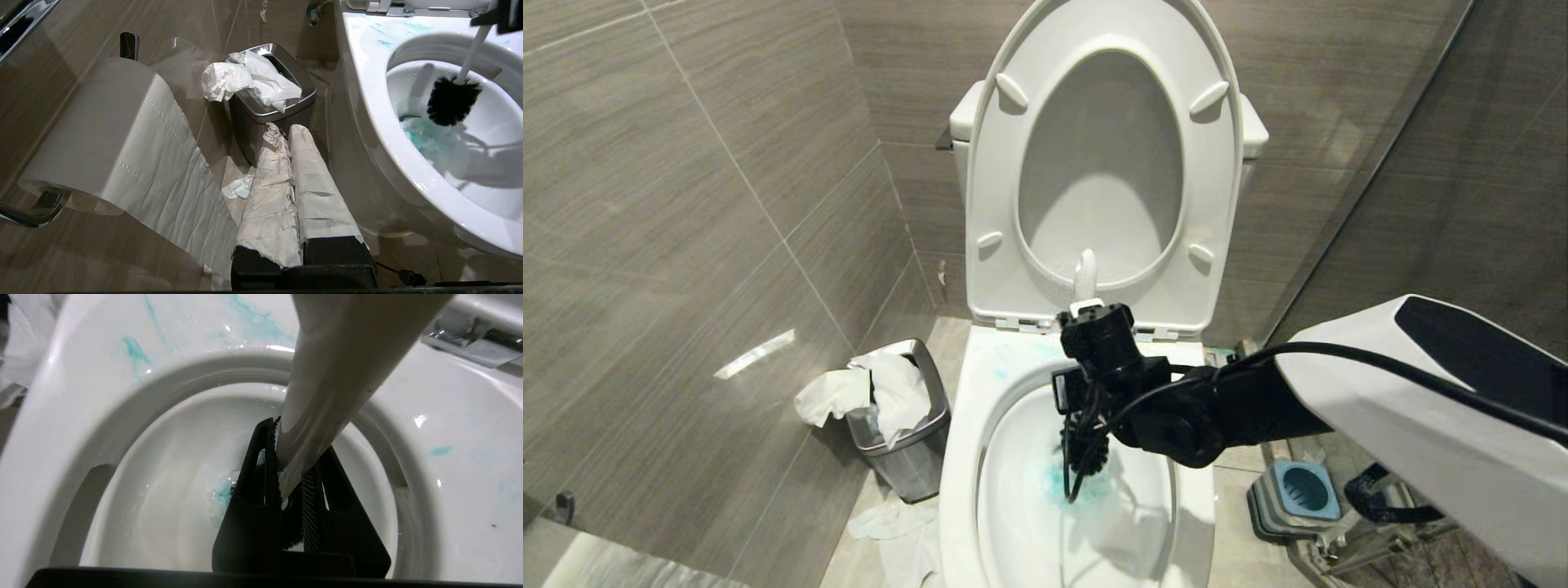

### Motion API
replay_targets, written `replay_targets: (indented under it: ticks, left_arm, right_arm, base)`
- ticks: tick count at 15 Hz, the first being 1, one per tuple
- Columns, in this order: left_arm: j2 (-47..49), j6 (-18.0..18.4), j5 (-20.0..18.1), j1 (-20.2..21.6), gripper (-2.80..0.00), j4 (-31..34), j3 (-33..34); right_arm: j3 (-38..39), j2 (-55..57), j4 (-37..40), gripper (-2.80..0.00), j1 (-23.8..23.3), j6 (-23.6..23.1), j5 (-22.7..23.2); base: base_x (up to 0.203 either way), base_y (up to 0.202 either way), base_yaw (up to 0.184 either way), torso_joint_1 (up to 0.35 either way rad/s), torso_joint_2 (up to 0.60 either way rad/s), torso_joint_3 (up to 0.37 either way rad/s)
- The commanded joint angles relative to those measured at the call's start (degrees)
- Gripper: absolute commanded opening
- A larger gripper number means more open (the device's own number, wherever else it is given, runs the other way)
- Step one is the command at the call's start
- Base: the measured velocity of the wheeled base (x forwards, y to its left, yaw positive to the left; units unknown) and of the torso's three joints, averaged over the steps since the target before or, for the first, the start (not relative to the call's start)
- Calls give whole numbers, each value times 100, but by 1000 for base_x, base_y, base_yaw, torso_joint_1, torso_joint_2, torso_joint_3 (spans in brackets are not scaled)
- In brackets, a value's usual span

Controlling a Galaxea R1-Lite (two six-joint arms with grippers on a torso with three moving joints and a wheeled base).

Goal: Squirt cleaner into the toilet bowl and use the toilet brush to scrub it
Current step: Scrub the toilet bowl

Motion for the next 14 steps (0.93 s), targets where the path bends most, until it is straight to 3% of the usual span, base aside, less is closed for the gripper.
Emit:
replay_targets:
  ticks: [1,8,14]
  left_arm:
    - [-2,4,-2,0,-280,2,0]
    - [-2,4,-2,0,-280,2,0]
    - [-2,4,-2,0,-280,2,0]
  right_arm:
    - [-85,349,-24,-280,28,-19,-13]
    - [-315,-172,268,-280,178,-90,-11]
    - [-531,308,255,-280,190,-72,-30]
  base:
    - [0,0,0,0,0,0]
    - [0,0,0,0,0,0]
    - [0,0,0,0,0,0]
